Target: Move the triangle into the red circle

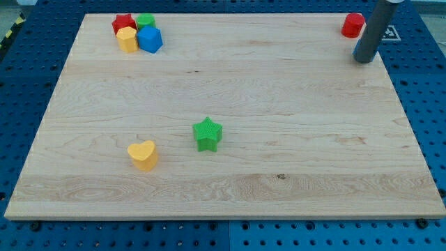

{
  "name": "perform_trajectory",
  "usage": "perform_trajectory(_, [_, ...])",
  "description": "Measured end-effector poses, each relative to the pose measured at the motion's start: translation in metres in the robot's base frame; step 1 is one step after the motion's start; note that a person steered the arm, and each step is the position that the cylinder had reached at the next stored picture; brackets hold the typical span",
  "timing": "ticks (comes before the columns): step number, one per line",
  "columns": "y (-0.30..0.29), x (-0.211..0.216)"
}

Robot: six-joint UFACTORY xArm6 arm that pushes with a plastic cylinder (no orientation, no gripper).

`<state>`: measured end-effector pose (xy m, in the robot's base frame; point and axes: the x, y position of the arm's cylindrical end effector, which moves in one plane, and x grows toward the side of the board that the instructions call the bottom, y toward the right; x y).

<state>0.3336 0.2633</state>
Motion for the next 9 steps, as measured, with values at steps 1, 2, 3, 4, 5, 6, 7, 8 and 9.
perform_trajectory(1, [0.0, 0.033])
perform_trajectory(2, [0.008, 0.017])
perform_trajectory(3, [0.023, -0.019])
perform_trajectory(4, [0.028, -0.006])
perform_trajectory(5, [0.057, 0.001])
perform_trajectory(6, [0.062, -0.025])
perform_trajectory(7, [0.031, -0.025])
perform_trajectory(8, [0.018, -0.025])
perform_trajectory(9, [0.002, -0.025])
